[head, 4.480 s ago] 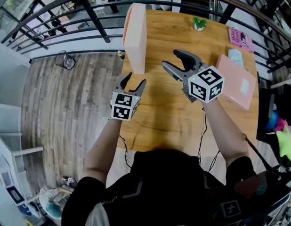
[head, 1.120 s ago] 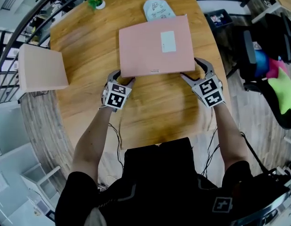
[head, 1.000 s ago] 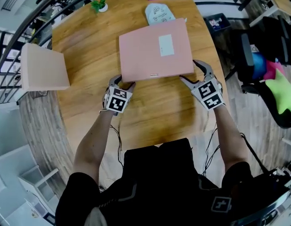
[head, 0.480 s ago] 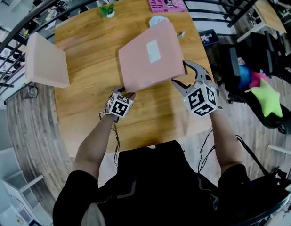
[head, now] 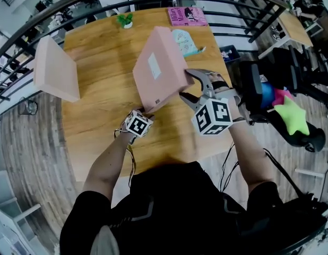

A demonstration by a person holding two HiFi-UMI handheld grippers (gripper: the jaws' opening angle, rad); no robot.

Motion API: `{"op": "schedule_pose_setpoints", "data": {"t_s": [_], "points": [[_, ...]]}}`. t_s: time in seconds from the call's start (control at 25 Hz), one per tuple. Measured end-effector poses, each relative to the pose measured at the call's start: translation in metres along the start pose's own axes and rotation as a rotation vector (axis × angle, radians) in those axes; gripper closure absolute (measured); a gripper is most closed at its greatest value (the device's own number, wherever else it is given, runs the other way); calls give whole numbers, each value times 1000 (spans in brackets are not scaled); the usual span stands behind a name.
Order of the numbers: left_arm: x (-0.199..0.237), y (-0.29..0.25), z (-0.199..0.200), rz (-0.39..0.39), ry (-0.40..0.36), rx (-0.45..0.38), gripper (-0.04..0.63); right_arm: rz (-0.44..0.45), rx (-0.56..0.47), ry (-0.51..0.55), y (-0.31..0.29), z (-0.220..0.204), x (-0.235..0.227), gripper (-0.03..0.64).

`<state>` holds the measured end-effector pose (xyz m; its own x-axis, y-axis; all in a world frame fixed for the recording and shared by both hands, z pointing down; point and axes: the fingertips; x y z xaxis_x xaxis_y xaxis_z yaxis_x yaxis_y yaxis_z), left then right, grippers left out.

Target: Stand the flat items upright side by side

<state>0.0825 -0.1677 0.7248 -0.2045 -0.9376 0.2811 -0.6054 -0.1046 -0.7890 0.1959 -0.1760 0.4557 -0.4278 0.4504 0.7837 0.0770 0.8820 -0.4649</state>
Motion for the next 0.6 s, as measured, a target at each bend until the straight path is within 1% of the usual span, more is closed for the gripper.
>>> {"op": "schedule_pose_setpoints", "data": {"t_s": [0.12,0.32,0.44,0.48,0.52,0.56,0.6], "points": [[-5,-3,-5,-18,-37,44,339,-4,-24,99,-2,22,-2,278],[-17,-2,-6,-70,-42,75,334,29,-61,219,-8,44,-4,282],[-30,0,-11,-116,-91,109,333,46,-74,317,-6,51,3,285],[-36,1,-11,-137,-117,112,334,53,-81,365,-4,53,7,290],[-41,1,-9,-150,-142,108,334,57,-91,408,-4,57,12,312],[-43,2,-6,-152,-156,98,334,55,-106,435,-3,61,17,313],[-43,4,-1,-150,-153,82,334,52,-121,446,-3,66,20,313]]}}
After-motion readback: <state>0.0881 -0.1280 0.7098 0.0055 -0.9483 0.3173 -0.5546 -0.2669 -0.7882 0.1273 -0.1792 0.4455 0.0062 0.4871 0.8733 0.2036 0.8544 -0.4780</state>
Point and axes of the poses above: the fingertips, and each gripper's own axes: y backward along the fingers, x to its left, z out of its top, and after that the axes turned 13 degrees about -z, right-handed
